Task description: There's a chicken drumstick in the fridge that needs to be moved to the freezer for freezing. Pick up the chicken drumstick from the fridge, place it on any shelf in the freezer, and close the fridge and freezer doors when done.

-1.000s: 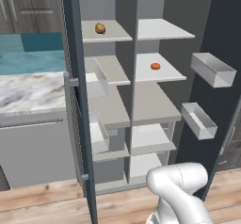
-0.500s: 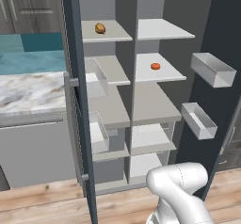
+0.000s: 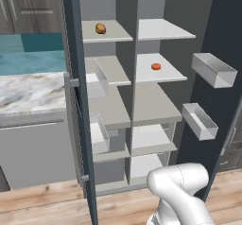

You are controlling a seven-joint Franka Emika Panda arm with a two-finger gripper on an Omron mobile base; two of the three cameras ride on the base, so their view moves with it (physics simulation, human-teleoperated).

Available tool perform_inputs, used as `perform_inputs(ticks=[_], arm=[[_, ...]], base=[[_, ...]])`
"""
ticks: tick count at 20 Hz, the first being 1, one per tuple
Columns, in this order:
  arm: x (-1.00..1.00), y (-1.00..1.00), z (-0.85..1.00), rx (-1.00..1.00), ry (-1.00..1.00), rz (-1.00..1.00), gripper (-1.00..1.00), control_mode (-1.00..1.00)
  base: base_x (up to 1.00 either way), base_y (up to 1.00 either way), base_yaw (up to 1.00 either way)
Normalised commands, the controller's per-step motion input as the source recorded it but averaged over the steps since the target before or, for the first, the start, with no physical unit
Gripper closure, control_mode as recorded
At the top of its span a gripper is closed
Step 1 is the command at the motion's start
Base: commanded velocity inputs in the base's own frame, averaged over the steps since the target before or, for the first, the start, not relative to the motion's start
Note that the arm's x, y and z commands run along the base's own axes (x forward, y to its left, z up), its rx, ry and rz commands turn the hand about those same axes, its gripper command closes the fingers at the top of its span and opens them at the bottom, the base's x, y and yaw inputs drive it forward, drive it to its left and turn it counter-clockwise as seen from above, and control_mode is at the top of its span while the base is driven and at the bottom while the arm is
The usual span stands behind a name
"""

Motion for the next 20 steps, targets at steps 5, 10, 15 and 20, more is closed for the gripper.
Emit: perform_inputs(ticks=[5,10,15,20], arm=[[0.57,-0.37,-0.38,0.02,-0.05,0.28,-1.0,-1.0],[0.4,-0.46,-0.27,0.03,-0.08,0.33,-1.0,-1.0],[0.46,-0.43,-0.22,0.04,-0.05,0.3,-1.0,-1.0],[0.39,-0.41,-0.1,0.04,-0.01,0.25,-1.0,-1.0]], base=[[0.0,0.0,0.0],[0.0,0.0,0.0],[0.0,0.0,0.0],[0.0,0.0,0.0]])
